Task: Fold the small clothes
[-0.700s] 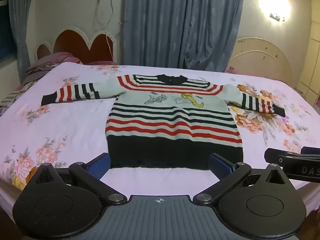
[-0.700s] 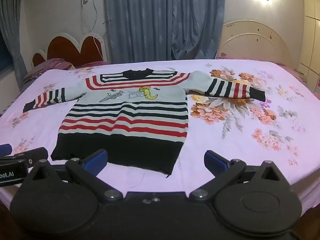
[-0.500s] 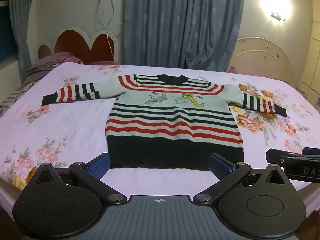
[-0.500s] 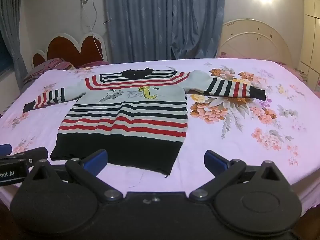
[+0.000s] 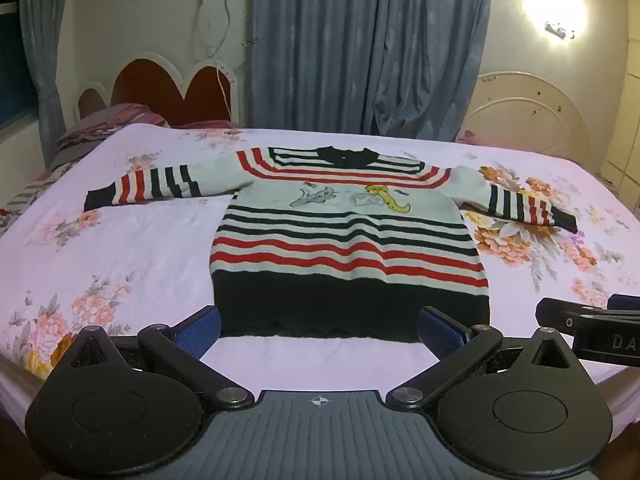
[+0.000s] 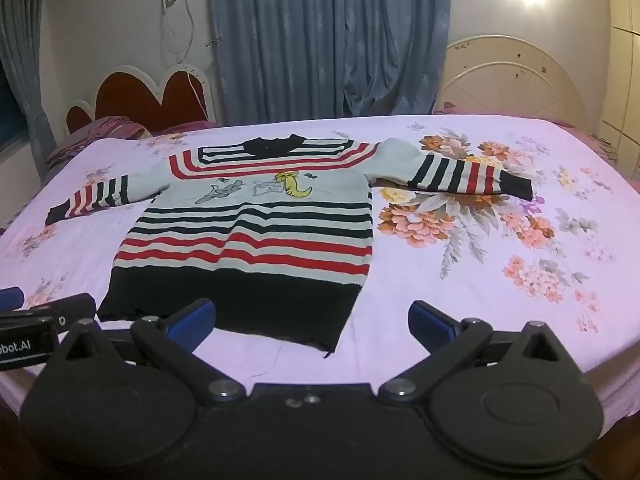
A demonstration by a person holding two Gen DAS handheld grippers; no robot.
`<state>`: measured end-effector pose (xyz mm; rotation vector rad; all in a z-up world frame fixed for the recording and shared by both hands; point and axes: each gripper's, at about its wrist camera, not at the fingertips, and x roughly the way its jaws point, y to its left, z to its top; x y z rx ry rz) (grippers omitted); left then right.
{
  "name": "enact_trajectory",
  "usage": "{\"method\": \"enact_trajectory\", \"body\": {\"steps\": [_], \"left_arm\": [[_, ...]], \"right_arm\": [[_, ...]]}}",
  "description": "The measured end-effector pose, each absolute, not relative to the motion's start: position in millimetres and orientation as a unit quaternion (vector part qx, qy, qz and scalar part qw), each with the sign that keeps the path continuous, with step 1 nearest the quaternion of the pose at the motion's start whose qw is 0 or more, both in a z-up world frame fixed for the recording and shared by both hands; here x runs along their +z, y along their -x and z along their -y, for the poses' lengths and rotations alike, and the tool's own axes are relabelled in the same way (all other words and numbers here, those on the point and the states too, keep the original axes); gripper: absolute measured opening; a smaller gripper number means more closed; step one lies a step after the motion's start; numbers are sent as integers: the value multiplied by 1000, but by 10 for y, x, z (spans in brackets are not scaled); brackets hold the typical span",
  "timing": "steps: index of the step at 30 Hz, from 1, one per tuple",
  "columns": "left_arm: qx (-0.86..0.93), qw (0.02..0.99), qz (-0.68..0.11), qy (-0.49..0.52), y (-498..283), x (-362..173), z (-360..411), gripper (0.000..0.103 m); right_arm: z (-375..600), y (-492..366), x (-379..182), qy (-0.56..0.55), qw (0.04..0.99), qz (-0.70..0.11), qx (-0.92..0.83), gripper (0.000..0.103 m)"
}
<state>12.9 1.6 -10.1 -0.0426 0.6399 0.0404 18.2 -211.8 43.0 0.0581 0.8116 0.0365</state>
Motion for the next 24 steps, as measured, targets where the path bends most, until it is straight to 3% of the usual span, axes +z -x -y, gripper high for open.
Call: {"method": "enact_trajectory", "body": {"steps": [24], "left_arm": [[27,949,-313,17,-91,-100,54,103]], "right_arm": [[2160,-218,417,-31,917,-397,18,102]]}}
